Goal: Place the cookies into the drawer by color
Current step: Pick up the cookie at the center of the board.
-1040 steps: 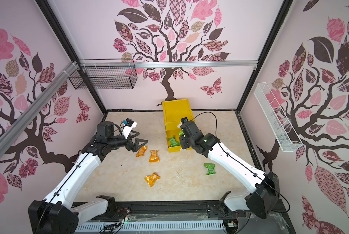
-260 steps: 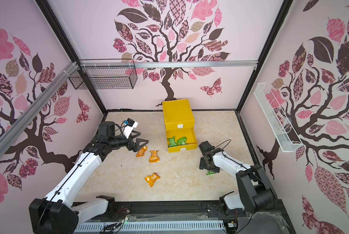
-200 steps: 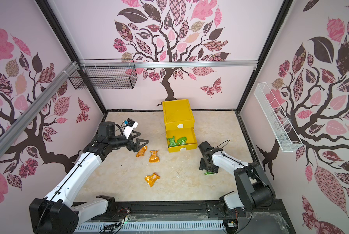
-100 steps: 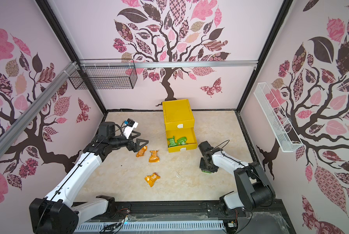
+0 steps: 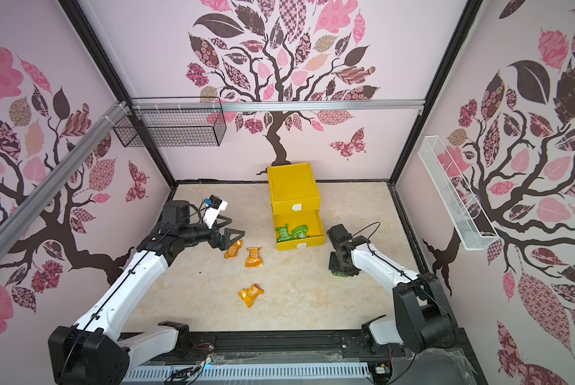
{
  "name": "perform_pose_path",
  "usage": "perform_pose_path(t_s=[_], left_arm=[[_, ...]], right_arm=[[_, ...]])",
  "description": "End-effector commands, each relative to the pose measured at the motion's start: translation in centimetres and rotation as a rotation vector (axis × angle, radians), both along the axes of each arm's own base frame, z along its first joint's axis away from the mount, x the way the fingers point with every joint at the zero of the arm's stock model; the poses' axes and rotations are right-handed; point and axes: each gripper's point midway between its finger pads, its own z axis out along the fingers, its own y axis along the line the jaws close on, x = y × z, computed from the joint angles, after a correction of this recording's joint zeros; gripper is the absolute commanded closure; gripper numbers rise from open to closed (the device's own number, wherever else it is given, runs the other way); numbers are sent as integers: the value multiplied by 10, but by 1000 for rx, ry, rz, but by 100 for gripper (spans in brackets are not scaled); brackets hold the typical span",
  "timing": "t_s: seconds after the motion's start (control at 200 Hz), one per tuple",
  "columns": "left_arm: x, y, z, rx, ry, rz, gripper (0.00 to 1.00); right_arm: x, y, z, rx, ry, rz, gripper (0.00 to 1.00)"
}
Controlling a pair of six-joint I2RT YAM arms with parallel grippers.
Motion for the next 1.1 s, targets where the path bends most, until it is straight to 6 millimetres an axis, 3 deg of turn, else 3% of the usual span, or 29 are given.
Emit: perform_pose_path(t_s=[0.0,0.365,0.68,0.81,0.965,1.095], left_arm=[[-1,0,3,-1,-14,-6,3],[0,0,2,0,-17,-4,3],[-2,-2,5,-10,-9,-11,3],[0,0,-1,10,-14,-3,3],[-1,-2,3,-3,-2,-12,3],[2,0,-3,13,-8,0,3]], right_arm=[[9,-1,28,-7,-53,32,70],[45,15,94,26,-181,110,69],[85,63,142,186,-246,186,69],[99,85,151,205,-276,234,69],[111,105,146,214,-253,267,68],[122,109,138,186,-242,275,65]])
